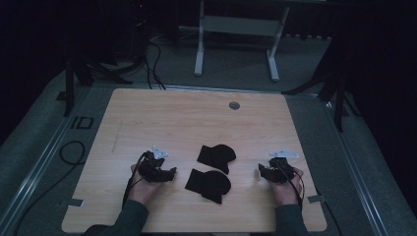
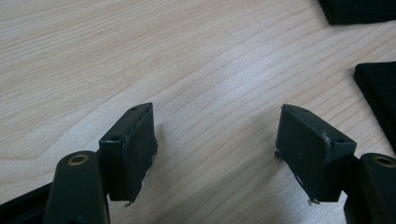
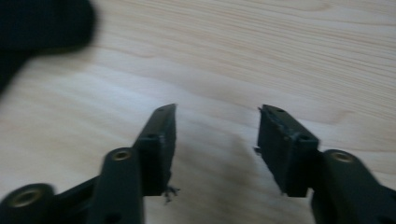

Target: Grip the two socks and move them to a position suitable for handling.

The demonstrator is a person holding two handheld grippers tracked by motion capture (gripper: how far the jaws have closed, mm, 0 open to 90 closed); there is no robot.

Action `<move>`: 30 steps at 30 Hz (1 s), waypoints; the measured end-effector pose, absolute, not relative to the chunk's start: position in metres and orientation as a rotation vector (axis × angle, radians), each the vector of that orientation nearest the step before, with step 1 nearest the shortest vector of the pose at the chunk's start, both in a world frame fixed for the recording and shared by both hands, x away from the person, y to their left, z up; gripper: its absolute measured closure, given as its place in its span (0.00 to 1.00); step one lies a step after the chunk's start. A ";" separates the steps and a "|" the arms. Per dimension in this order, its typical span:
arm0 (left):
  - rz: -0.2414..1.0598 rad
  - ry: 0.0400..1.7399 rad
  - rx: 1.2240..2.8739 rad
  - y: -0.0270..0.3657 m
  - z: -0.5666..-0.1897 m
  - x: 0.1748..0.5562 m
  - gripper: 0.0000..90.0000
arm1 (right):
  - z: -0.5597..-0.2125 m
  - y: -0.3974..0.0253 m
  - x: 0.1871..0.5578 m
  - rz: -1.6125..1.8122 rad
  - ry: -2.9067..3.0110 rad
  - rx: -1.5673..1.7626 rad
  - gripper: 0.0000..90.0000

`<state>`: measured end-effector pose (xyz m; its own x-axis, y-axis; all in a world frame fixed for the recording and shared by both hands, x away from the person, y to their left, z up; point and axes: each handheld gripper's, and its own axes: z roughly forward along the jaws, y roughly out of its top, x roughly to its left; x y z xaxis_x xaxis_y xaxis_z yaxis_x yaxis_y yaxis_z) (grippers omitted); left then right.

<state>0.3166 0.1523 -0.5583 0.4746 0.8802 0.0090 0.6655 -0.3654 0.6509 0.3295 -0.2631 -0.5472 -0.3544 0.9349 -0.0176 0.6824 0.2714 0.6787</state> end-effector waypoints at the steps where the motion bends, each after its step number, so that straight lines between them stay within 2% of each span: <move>1: 0.482 1.273 2.144 0.153 -0.558 0.317 0.32 | -0.546 -0.261 0.328 0.843 2.156 1.447 0.59; 6: 0.483 1.263 2.144 0.153 -0.559 0.317 0.32 | -0.540 -0.249 0.321 0.866 2.215 1.395 0.65; 7: 0.484 1.254 2.143 0.154 -0.559 0.316 0.32 | -0.536 -0.242 0.317 0.903 2.248 1.363 0.72; 11: 0.487 1.247 2.136 0.154 -0.560 0.316 0.32 | -0.533 -0.226 0.310 0.938 2.347 1.293 0.86; 15: 0.488 1.250 2.134 0.154 -0.560 0.315 0.33 | -0.531 -0.207 0.301 0.958 2.443 1.213 0.96; 18: 0.482 1.239 2.137 0.152 -0.559 0.314 0.38 | -0.528 -0.194 0.294 0.972 2.500 1.134 0.98; 23: 0.476 1.226 2.147 0.150 -0.558 0.313 0.42 | -0.531 -0.170 0.287 0.956 2.608 1.027 0.99; 30: 0.458 1.207 2.164 0.146 -0.556 0.311 0.62 | -0.545 -0.157 0.289 0.844 2.666 0.991 0.99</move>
